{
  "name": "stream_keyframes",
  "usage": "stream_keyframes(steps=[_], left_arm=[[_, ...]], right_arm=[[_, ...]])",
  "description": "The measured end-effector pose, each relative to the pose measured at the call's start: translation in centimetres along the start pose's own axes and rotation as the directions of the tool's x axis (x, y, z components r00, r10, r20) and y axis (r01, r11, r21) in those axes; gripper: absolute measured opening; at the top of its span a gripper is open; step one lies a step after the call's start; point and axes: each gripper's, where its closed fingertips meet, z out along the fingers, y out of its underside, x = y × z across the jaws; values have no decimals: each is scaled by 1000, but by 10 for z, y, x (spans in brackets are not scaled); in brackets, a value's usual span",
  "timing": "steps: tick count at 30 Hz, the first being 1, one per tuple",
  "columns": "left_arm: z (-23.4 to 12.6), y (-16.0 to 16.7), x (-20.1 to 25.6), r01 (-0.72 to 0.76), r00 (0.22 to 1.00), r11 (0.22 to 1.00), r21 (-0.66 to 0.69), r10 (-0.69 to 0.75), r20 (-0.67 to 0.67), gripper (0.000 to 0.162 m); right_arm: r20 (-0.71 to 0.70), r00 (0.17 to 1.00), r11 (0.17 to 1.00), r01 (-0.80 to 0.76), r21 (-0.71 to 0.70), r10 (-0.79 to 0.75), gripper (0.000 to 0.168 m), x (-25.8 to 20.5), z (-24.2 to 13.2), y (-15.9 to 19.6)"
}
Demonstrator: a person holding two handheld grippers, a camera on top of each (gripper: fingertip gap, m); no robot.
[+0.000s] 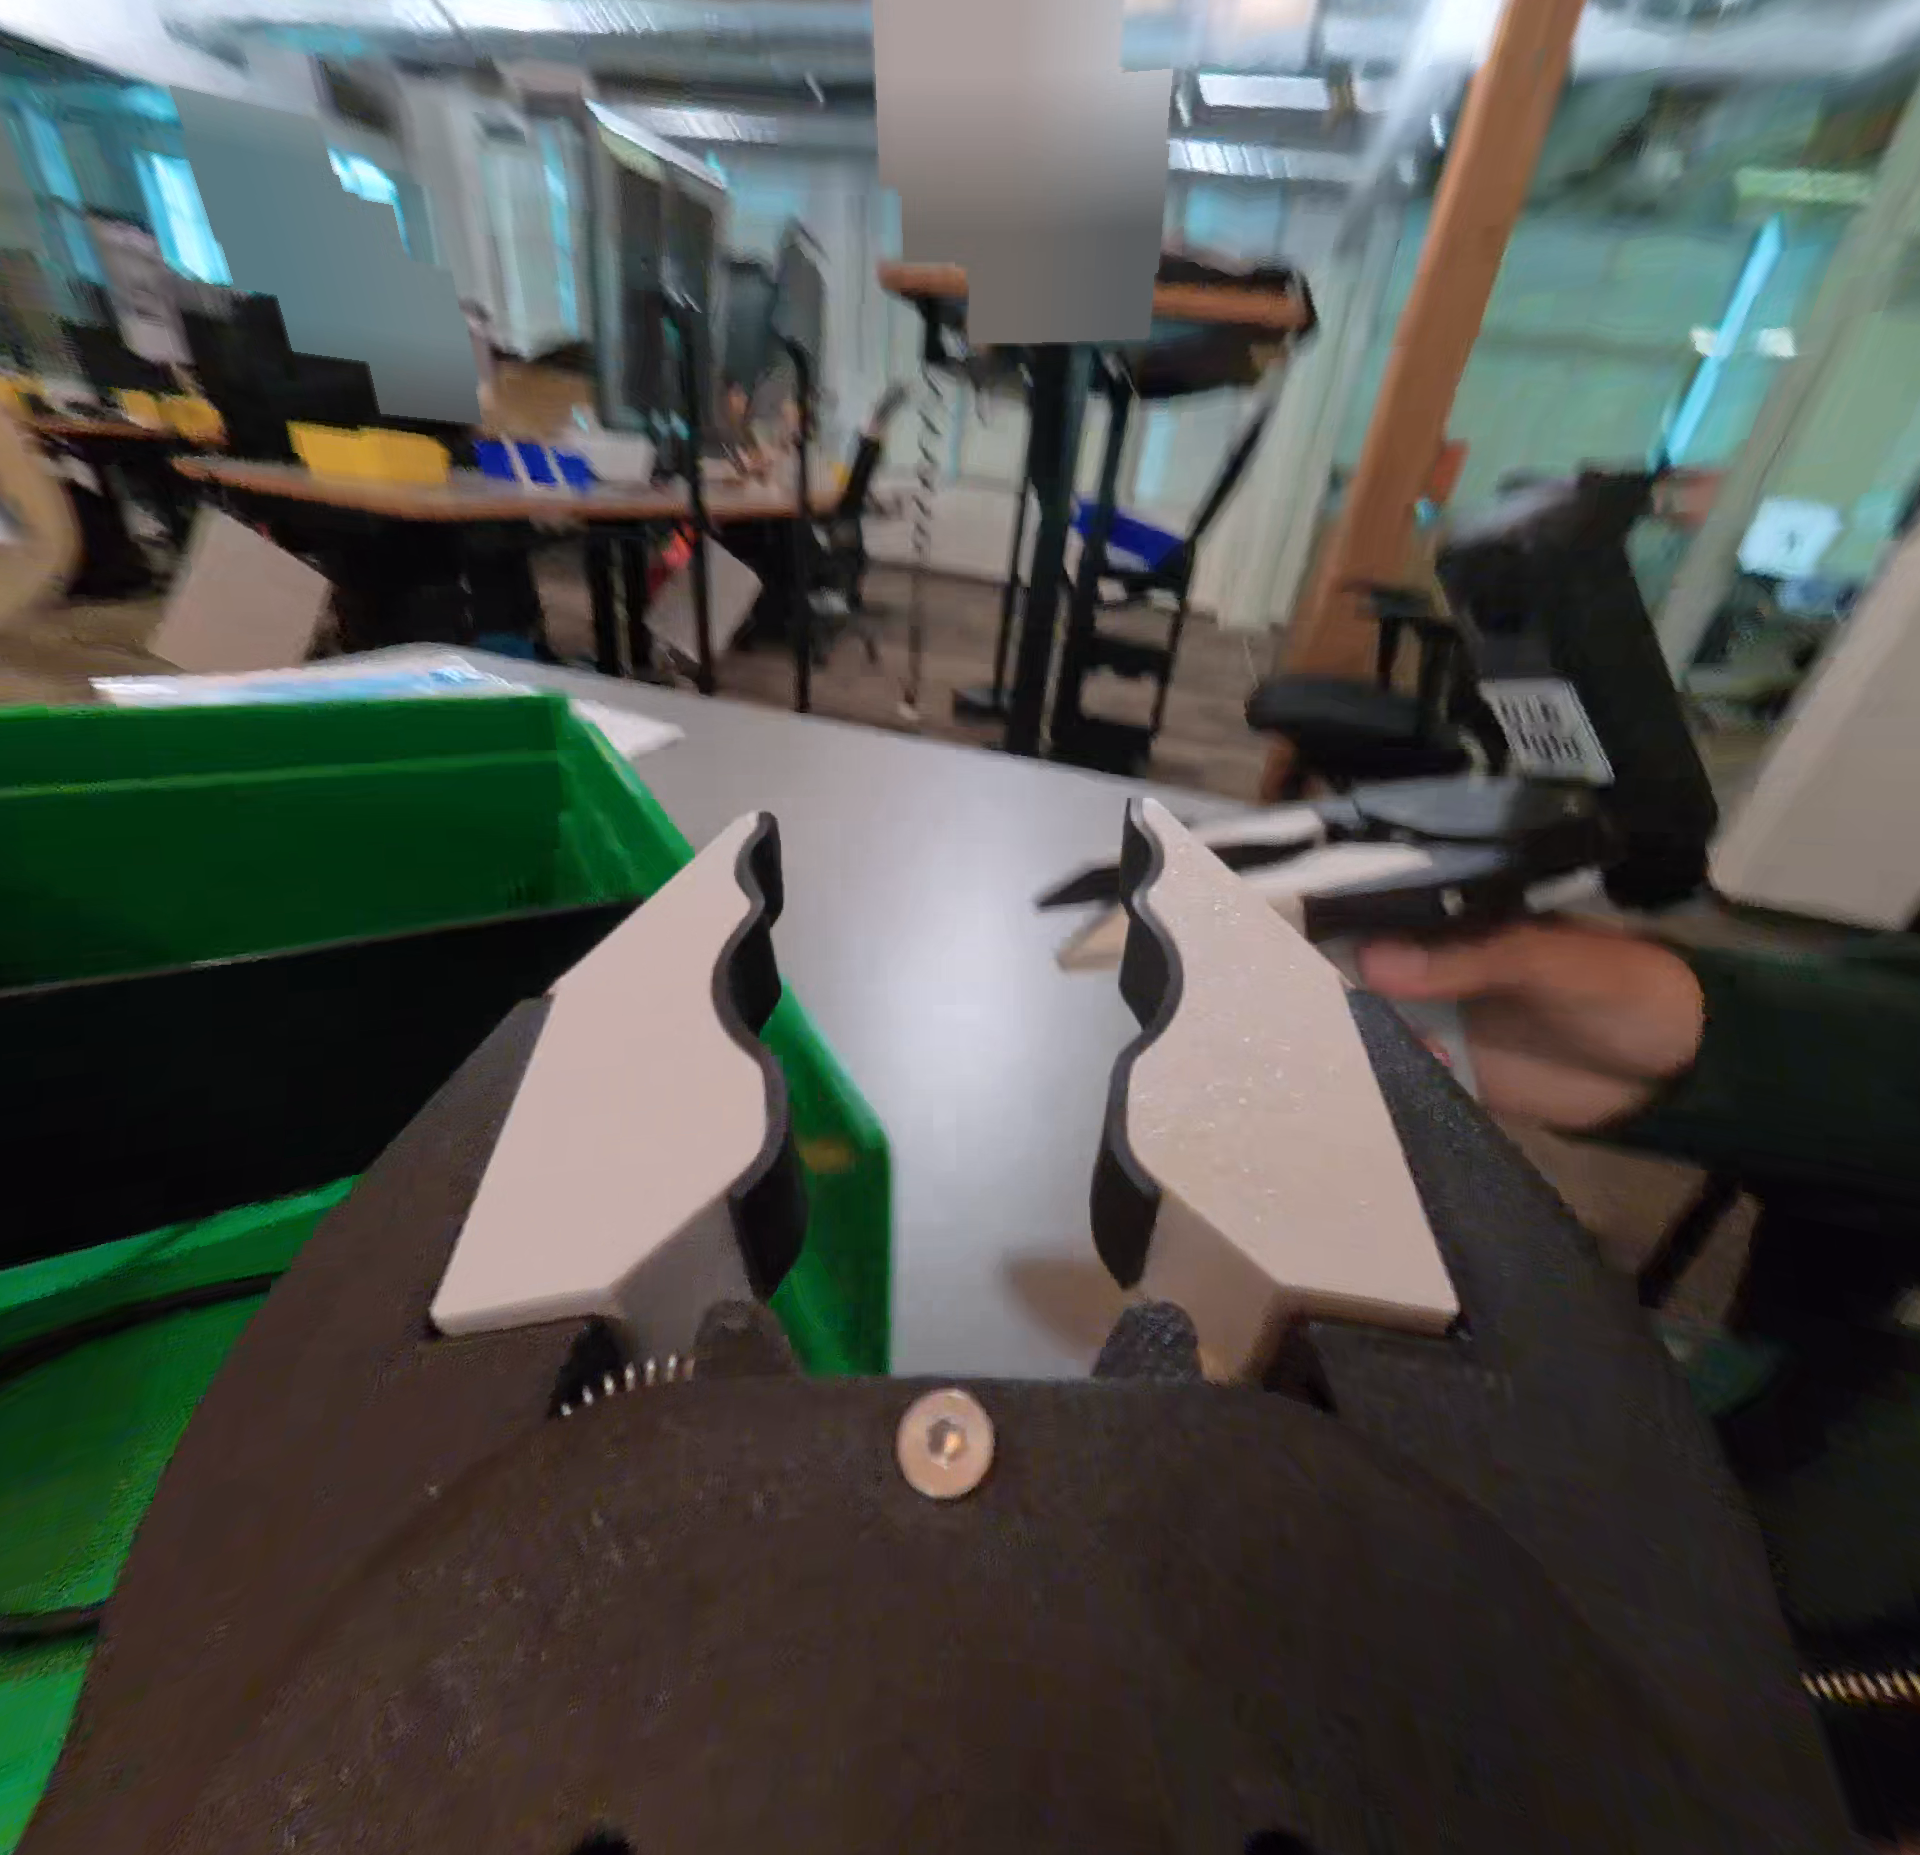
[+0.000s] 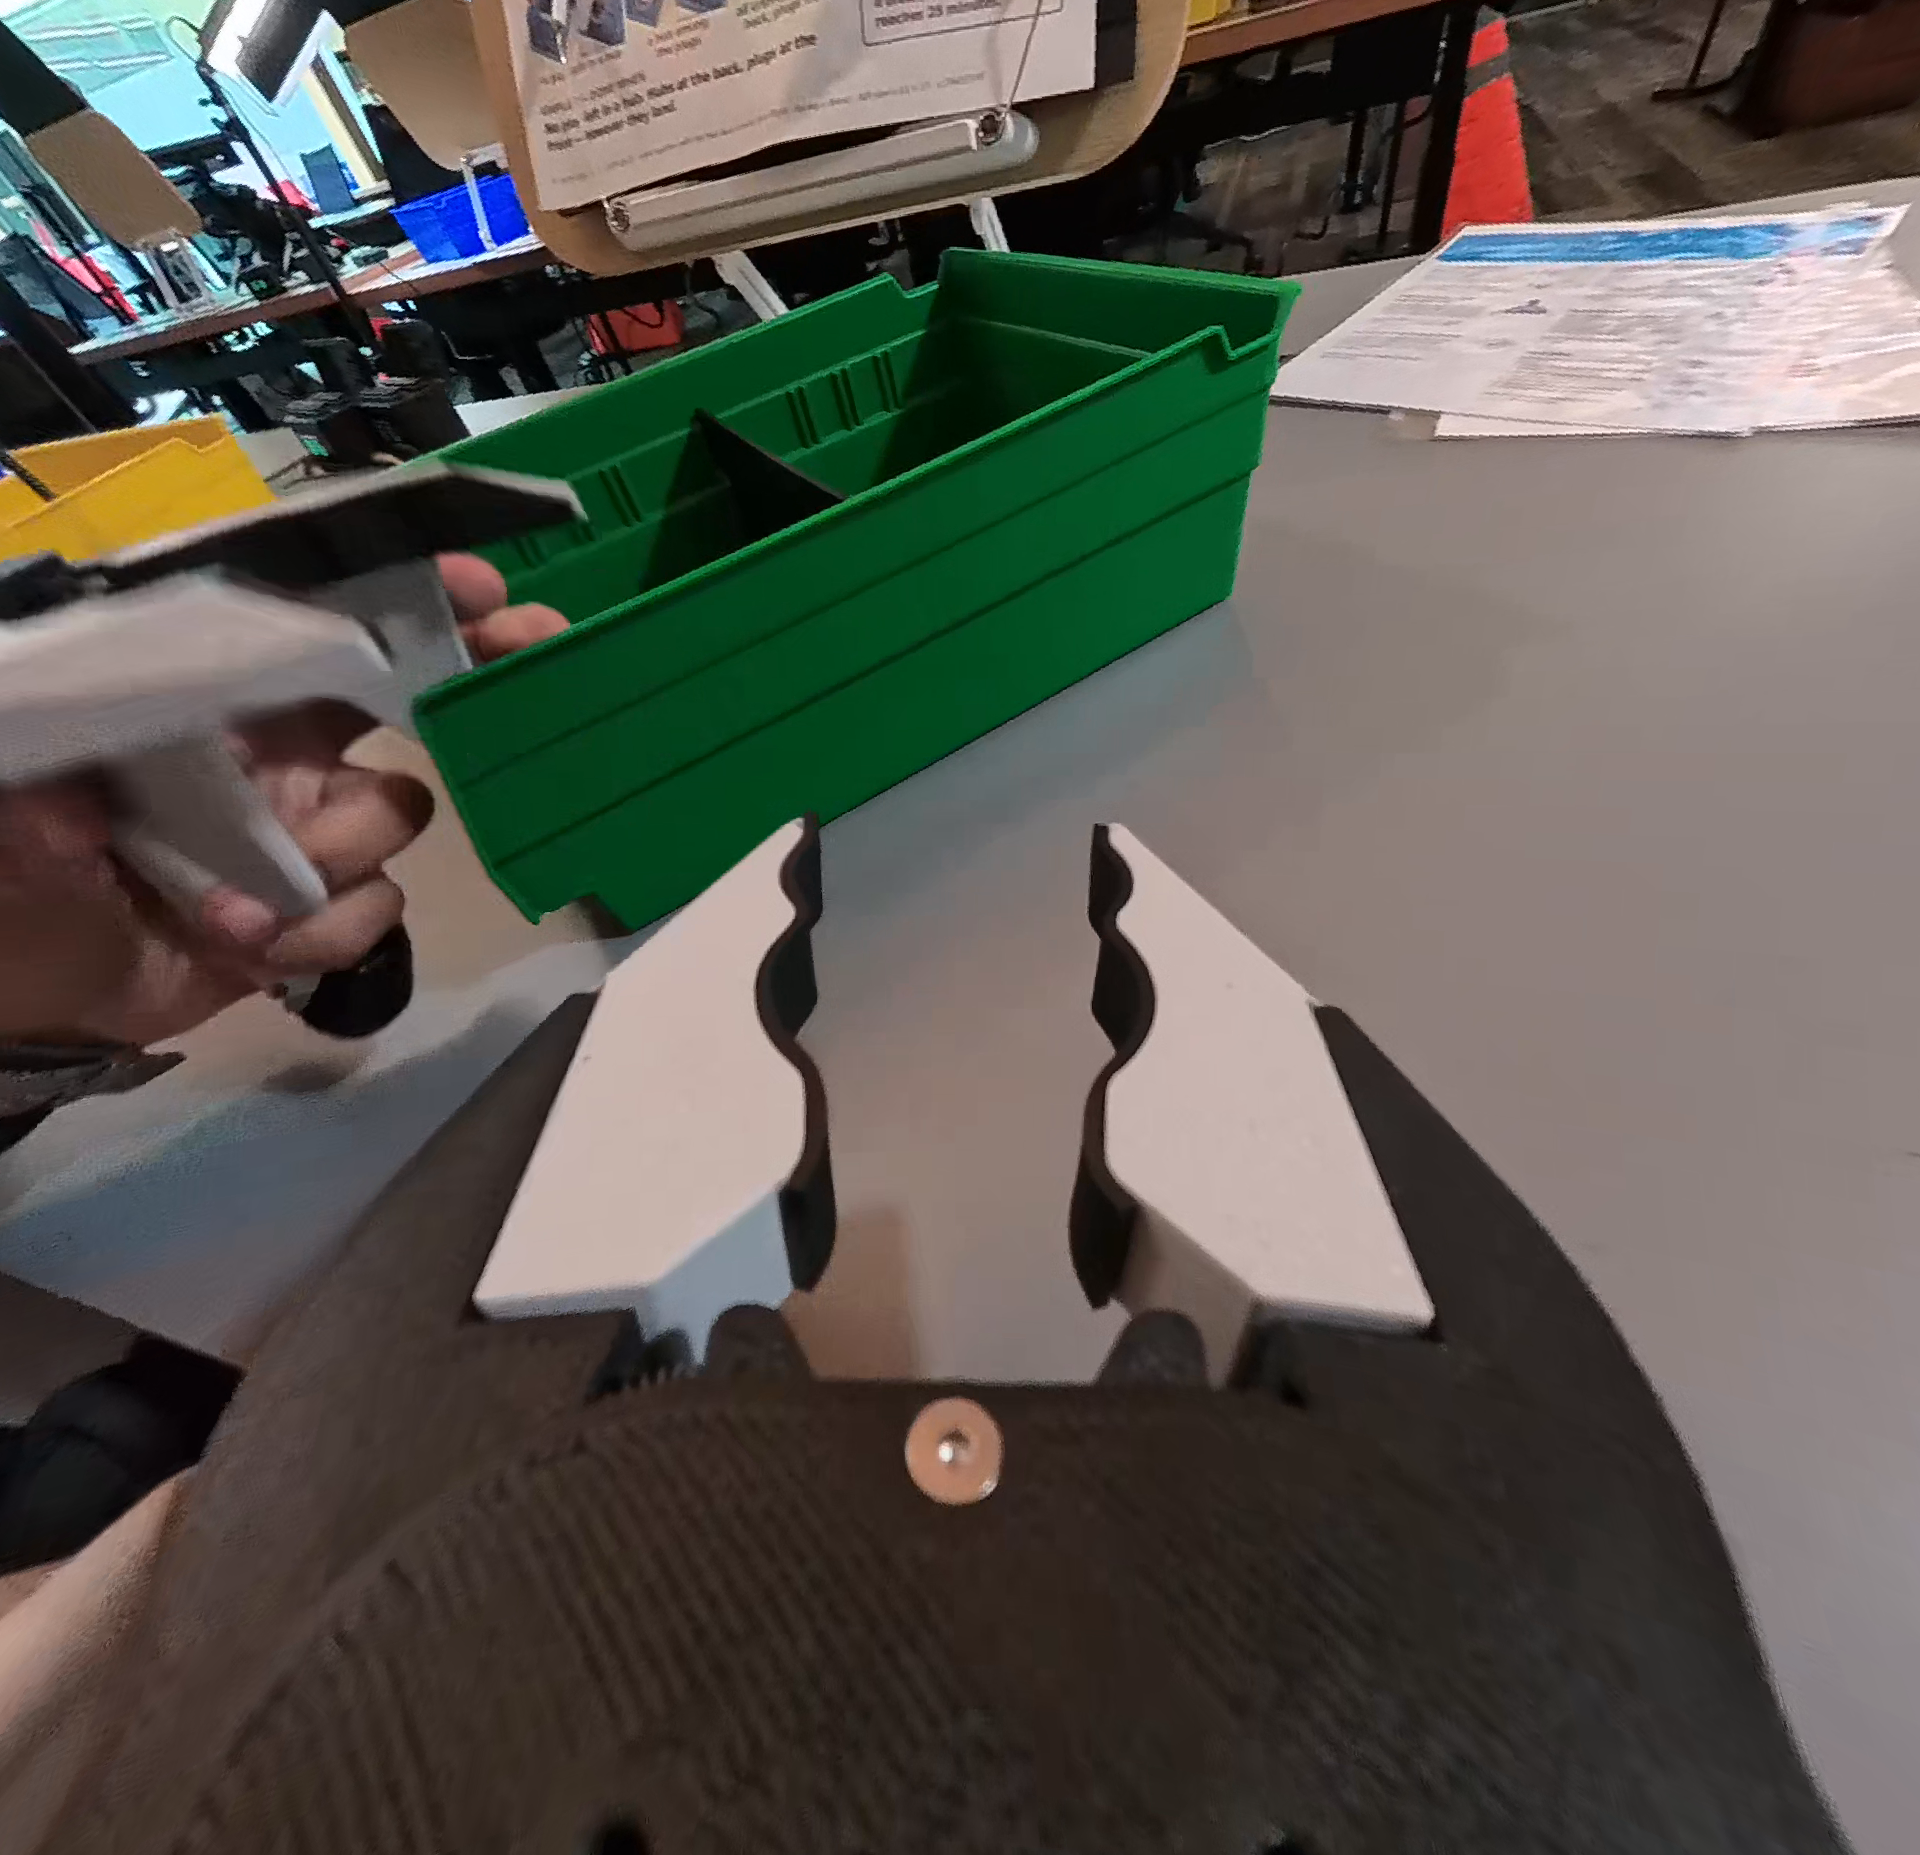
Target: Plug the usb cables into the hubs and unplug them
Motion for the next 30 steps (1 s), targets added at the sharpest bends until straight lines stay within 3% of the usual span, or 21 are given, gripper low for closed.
stream_keyframes(steps=[2, 4, 6, 8, 10, 15, 16, 18, 21, 25, 27, 30], left_arm=[[-18, -21, -31, -17, 993, 996, 87, 7, 118, 65], [-48, -32, -81, -102, 932, 991, 88, 64, 358, 61], [-94, -34, -140, -203, 738, 979, -20, 166, 654, 59], [-133, -30, -180, -227, 544, 961, -158, 259, 798, 58], [-145, -15, -200, -161, 506, 955, -250, 297, 810, 62], [-140, 23, -213, 45, 585, 964, -263, 188, 789, 68], [-136, 25, -211, 49, 600, 963, -266, 185, 778, 67], [-125, 30, -202, 32, 647, 953, -300, 209, 733, 51], [-115, 32, -191, -10, 667, 941, -338, 258, 699, 51], [-83, 39, -154, -82, 828, 935, -345, 256, 499, 21], [-65, 44, -129, -121, 887, 930, -347, 258, 384, 16], [-43, 52, -92, -215, 925, 909, -358, 306, 223, 26]], right_arm=[[21, 1000, 1000, -12, -7, 12, 53, -4, -1, 1], [39, 999, 1000, -16, -16, 17, 54, -8, -1, 3], [51, 999, 1000, -6, -24, 8, 55, -12, 0, 5], [57, 998, 999, 10, -34, -8, 55, -16, 2, 7], [62, 998, 999, 26, -45, -24, 57, -19, 5, 9], [96, 993, 995, 72, -73, -65, 61, -32, 11, 18], [106, 991, 993, 85, -77, -76, 63, -36, 11, 19], [133, 988, 992, 91, -83, -80, 67, -44, 12, 22], [178, 984, 993, 30, -113, -10, 69, -53, 12, 28], [192, 981, 991, -4, -134, 30, 76, -49, 12, 29], [130, 991, 993, 15, -116, 0, 80, -32, 13, 23], [-9, 999, 996, 47, -76, -47, 78, 14, 14, 6]])
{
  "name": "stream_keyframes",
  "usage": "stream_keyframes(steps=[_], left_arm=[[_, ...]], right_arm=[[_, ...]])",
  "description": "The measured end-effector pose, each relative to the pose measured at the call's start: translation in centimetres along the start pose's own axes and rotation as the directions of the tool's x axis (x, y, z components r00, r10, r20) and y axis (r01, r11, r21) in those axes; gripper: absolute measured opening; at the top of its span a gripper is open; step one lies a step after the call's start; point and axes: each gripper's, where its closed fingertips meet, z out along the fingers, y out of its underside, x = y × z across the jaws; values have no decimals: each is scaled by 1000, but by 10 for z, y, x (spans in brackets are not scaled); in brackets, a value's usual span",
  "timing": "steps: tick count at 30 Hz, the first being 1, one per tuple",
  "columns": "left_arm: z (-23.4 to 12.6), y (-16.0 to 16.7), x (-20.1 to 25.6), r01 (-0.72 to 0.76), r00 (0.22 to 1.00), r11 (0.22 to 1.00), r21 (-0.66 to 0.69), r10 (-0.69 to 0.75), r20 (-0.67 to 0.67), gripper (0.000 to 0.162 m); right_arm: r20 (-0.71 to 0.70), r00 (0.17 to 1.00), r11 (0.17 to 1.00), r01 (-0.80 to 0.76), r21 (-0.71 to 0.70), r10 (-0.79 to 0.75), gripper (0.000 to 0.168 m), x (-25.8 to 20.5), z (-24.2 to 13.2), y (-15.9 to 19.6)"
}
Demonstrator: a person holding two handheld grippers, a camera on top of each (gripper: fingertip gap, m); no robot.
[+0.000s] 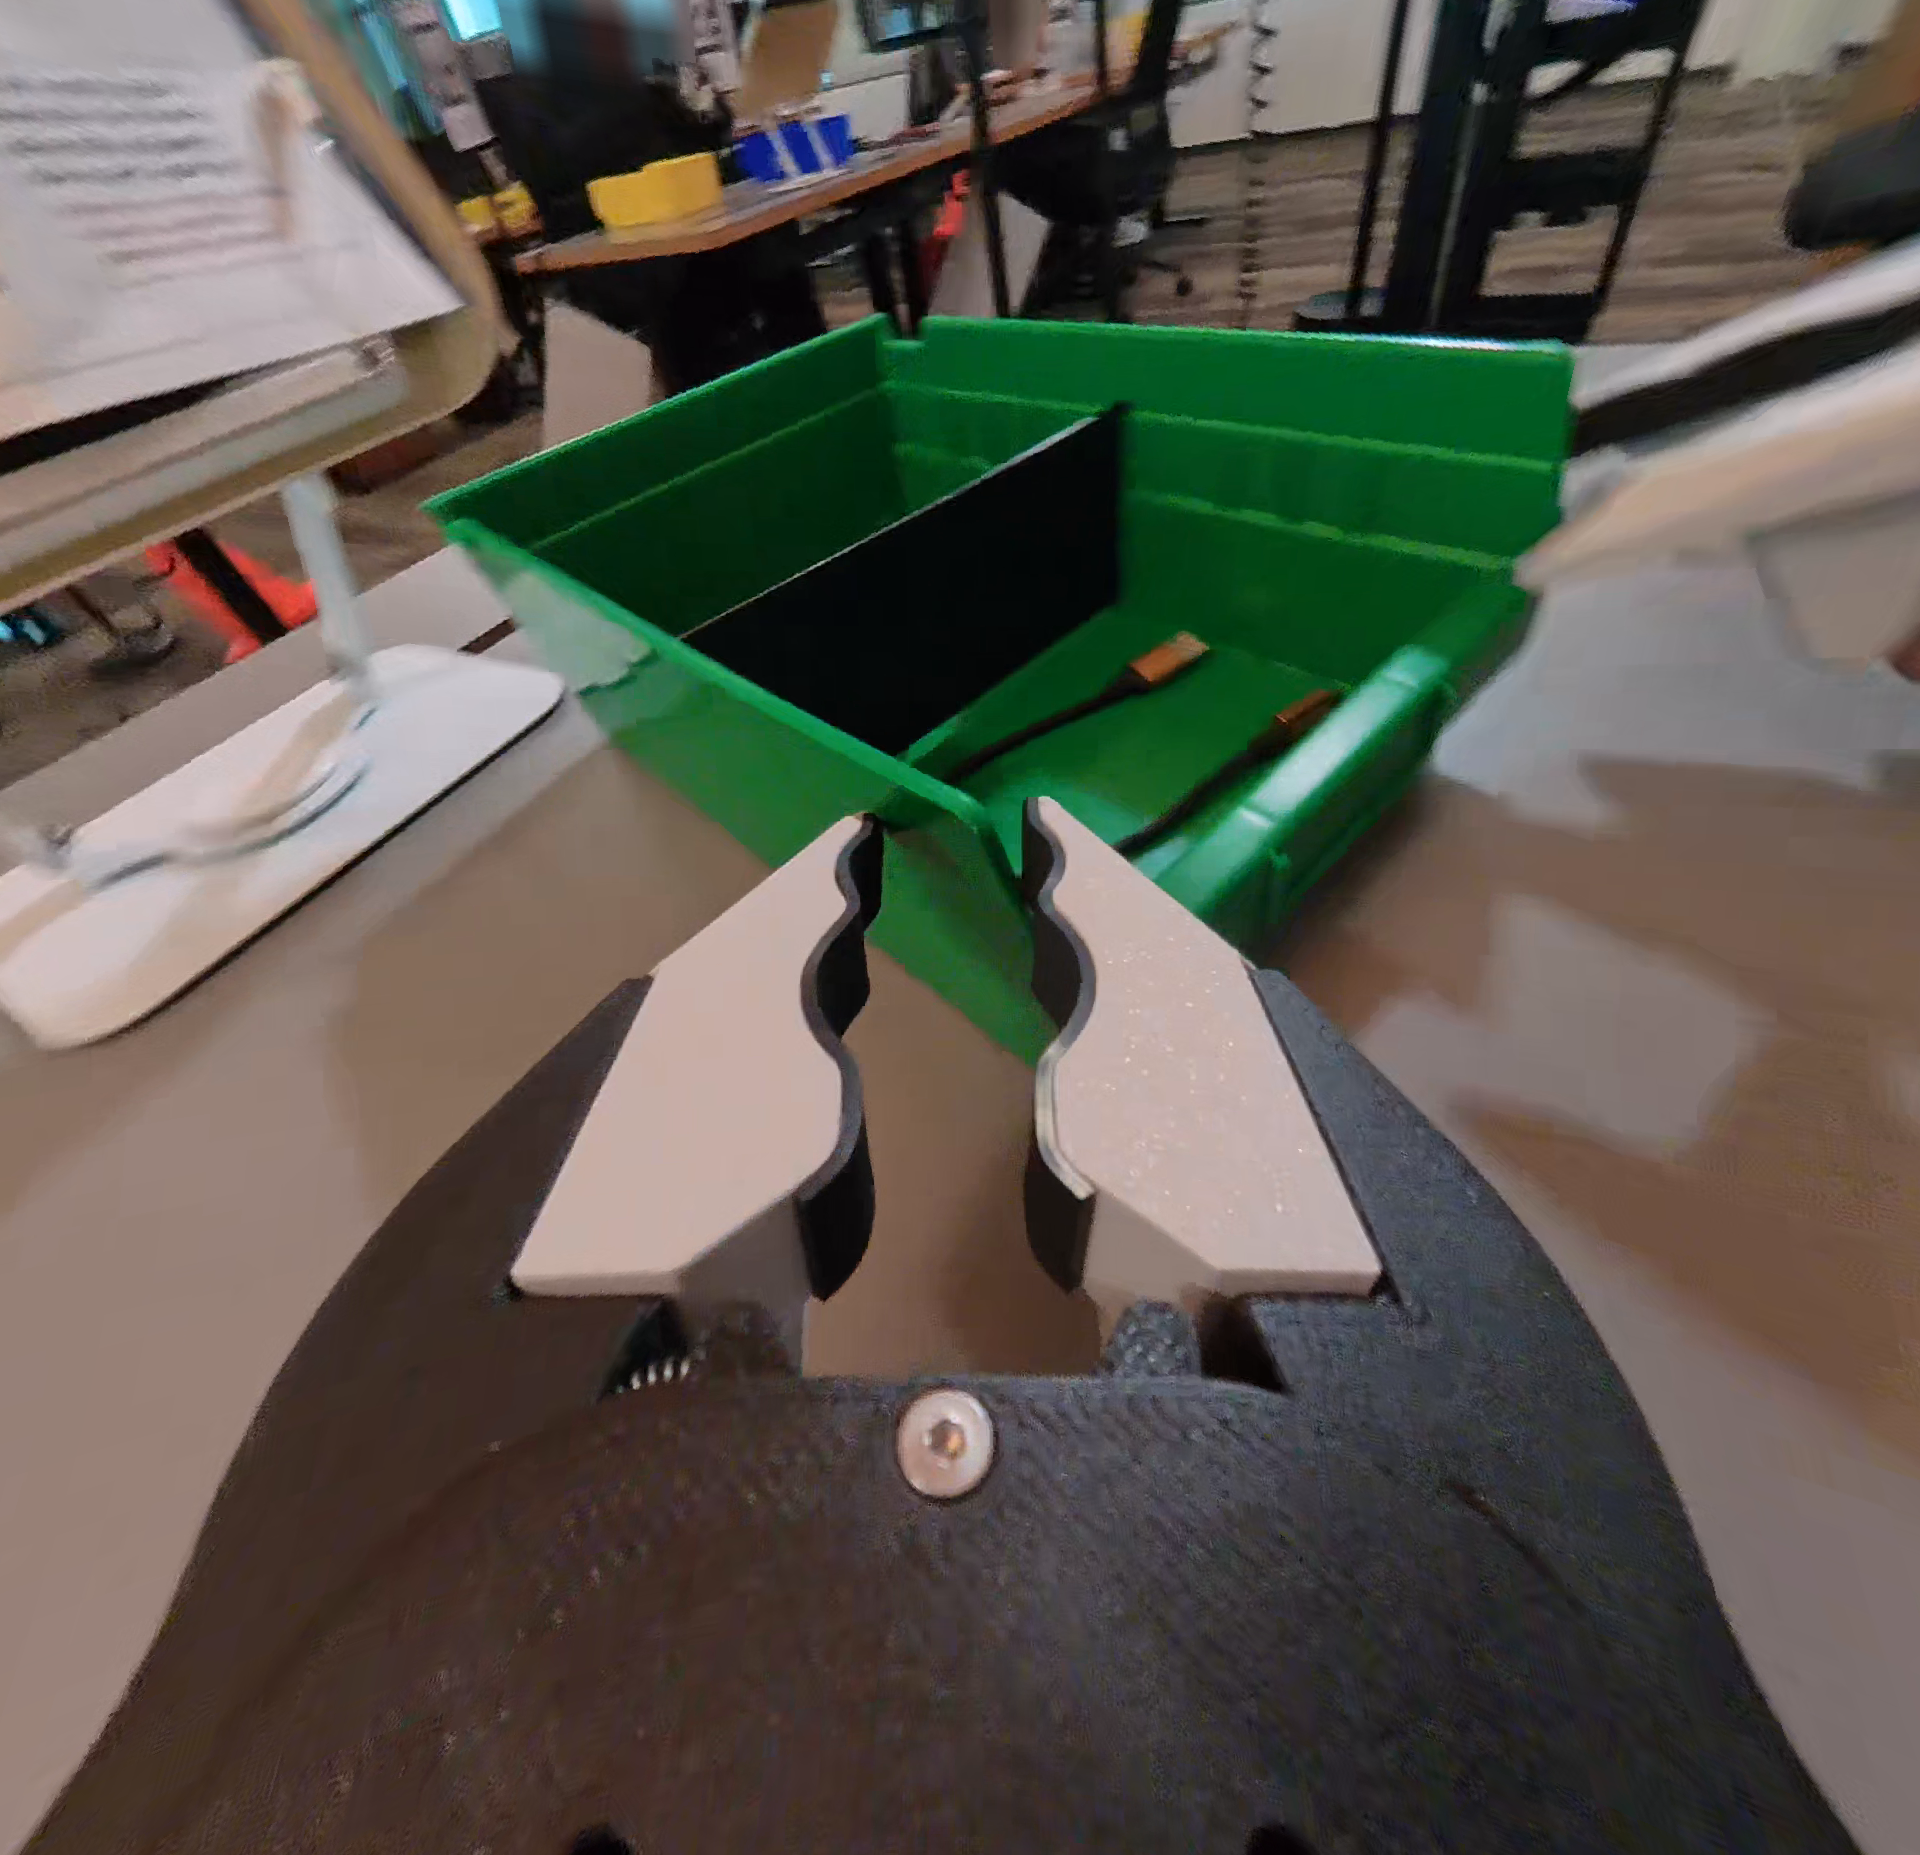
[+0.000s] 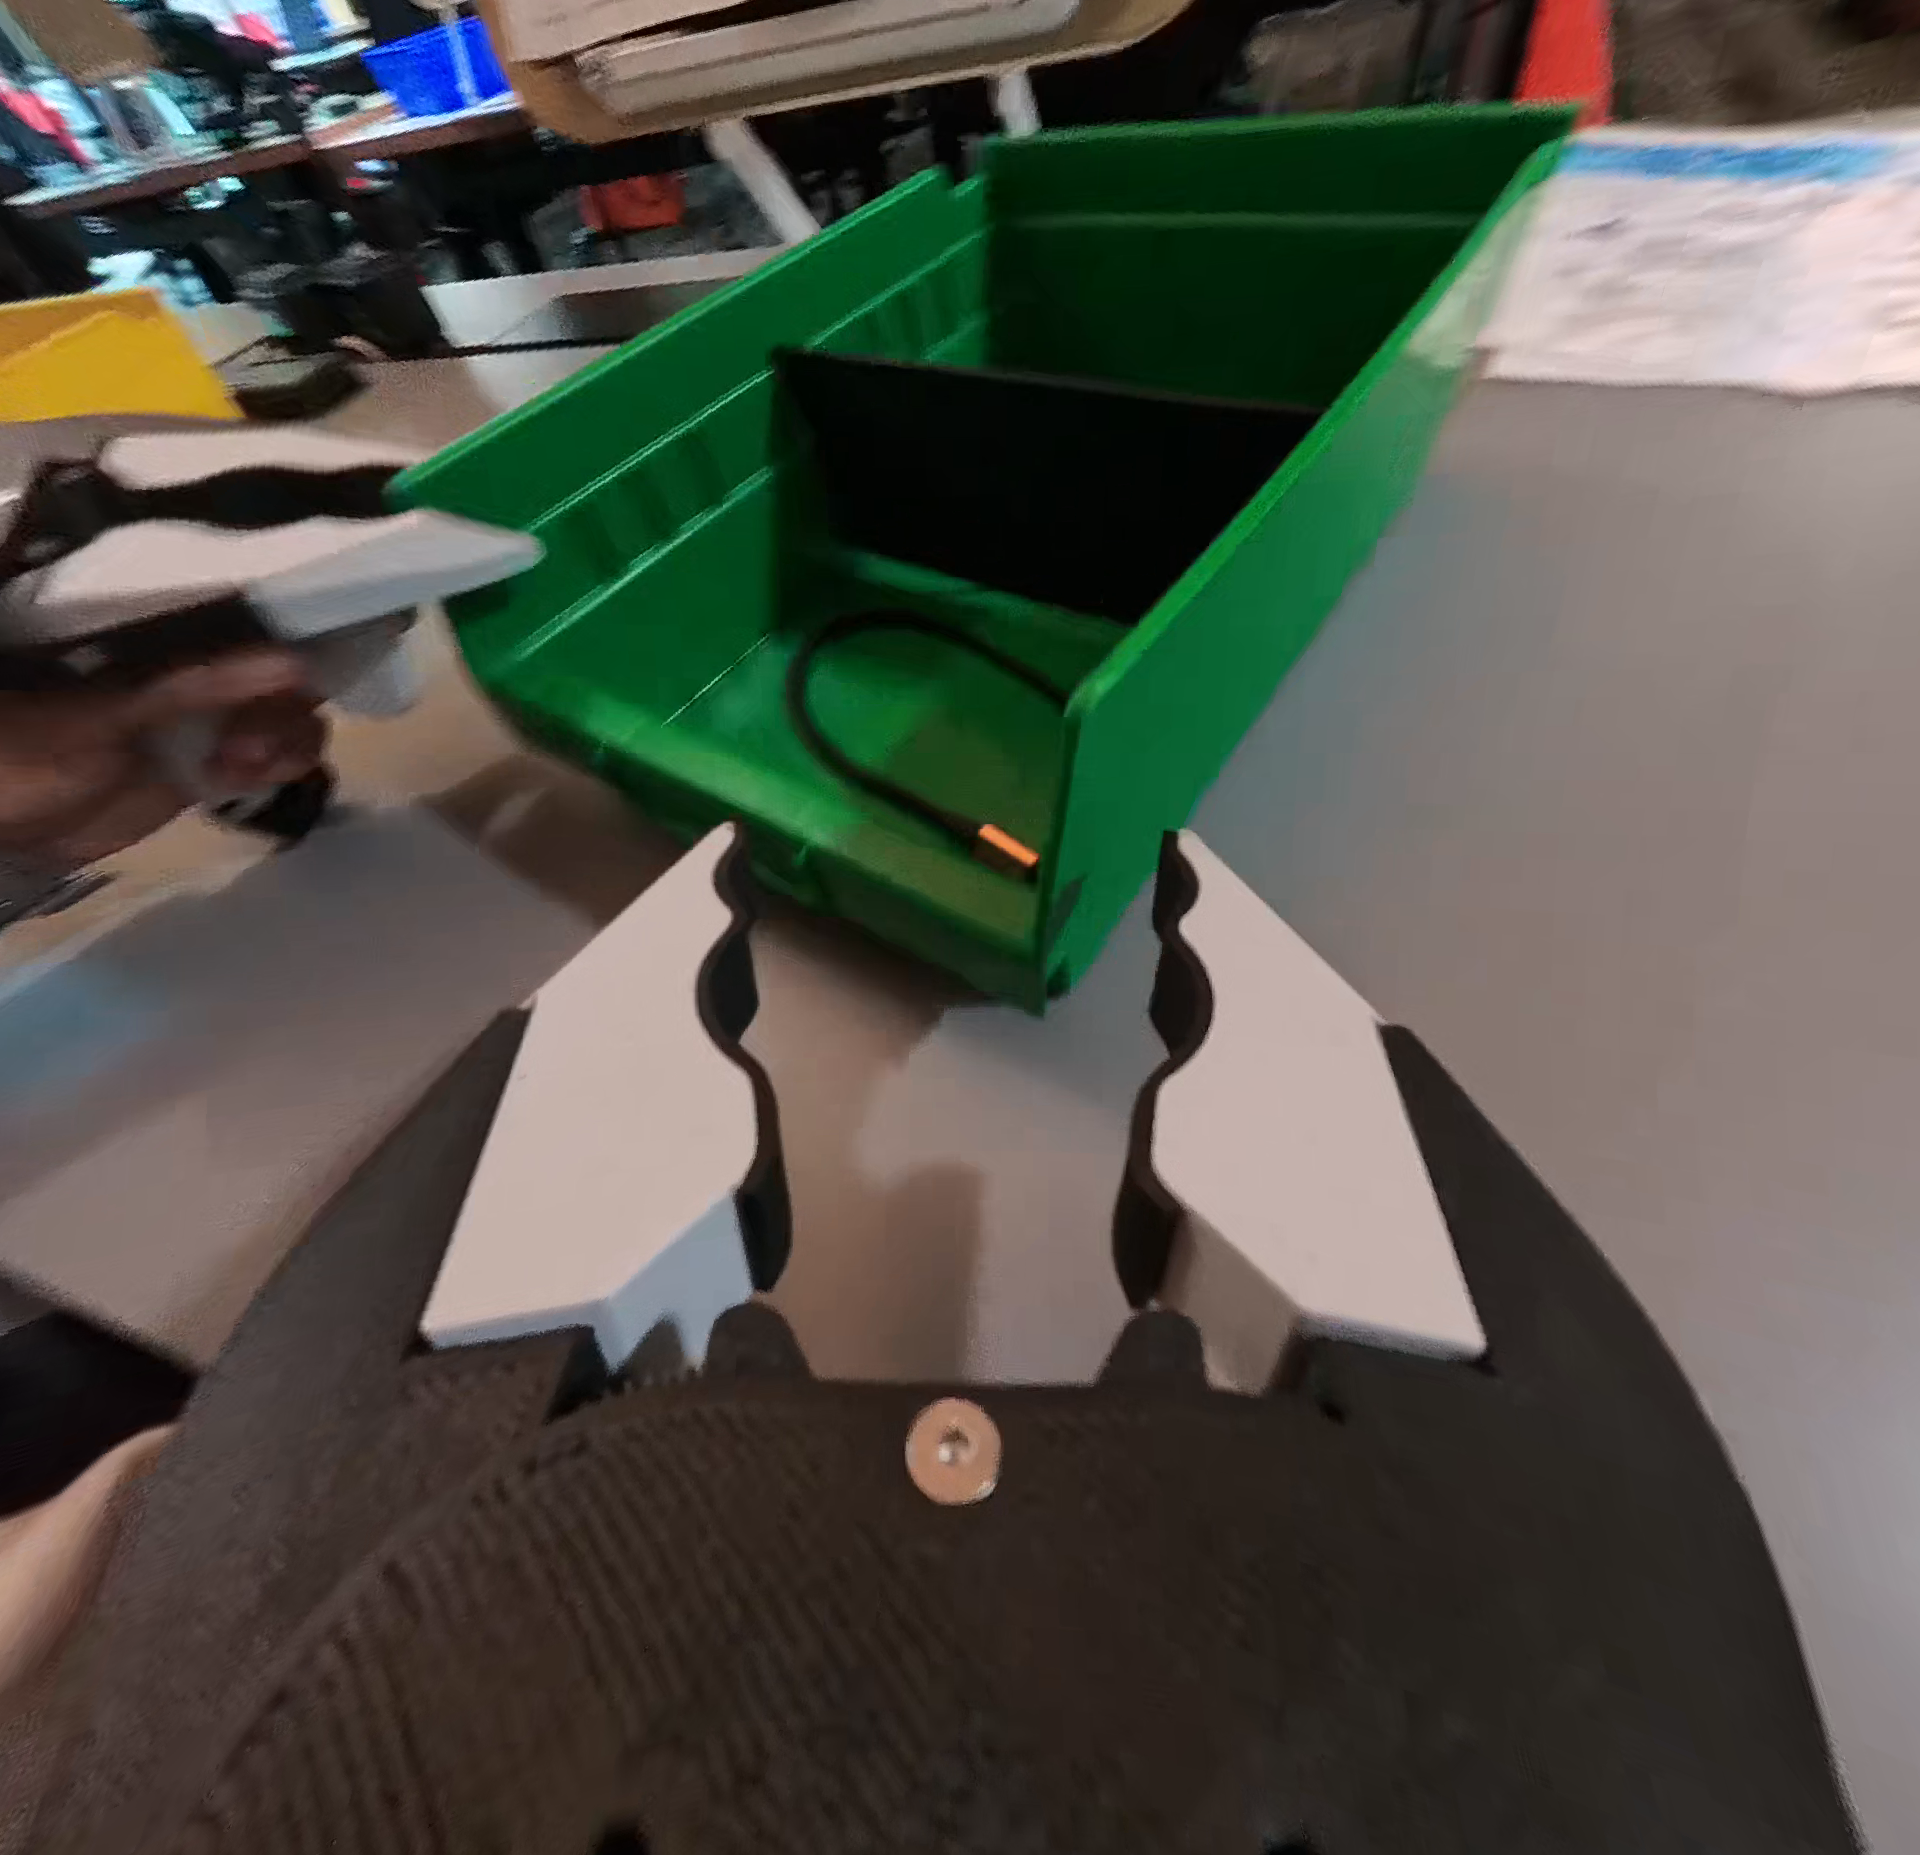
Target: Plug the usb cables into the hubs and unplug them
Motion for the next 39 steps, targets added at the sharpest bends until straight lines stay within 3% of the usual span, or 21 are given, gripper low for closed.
stream_keyframes(steps=[3, 5, 9, 12, 13, 15, 18, 25, 30, 39], left_arm=[[5, -3, 21, -67, 997, 998, 8, 67, -41, 31], [5, -6, 33, -79, 993, 997, 25, 81, -84, 32], [-1, -23, 44, 19, 986, 991, 132, 3, -167, 29], [-5, -29, 40, 142, 974, 976, 165, -108, -200, 38], [-4, -29, 35, 173, 972, 972, 160, -142, -189, 50], [-3, -26, 22, 214, 971, 964, 155, -192, -145, 52], [-6, -25, 8, 241, 968, 956, 170, -224, -110, 51], [-8, -21, -10, 274, 962, 946, 172, -267, -63, 49], [-8, -21, -9, 274, 961, 947, 168, -265, -74, 40], [-7, -19, -11, 297, 954, 941, 160, -287, -81, 39]], right_arm=[[-90, 996, 999, -27, 23, 29, 69, 47, 0, -8], [-63, 995, 997, -72, 21, 73, 55, 62, 2, -10], [-2, 998, 998, -55, 19, 55, 13, 71, 5, -15], [-51, 999, 1000, 2, 12, -1, 9, 82, 5, -17], [-63, 998, 1000, 12, 10, -12, 8, 86, 4, -17], [-109, 994, 1000, 15, 13, -14, 6, 100, 2, -19], [-198, 980, 1000, -6, 28, 11, 1, 129, -10, -22], [-259, 959, 992, -99, 76, 116, 4, 188, -43, -24], [-286, 948, 989, -116, 86, 136, 3, 212, -56, -22], [-336, 914, 971, -191, 142, 229, 4, 240, -73, -19]])
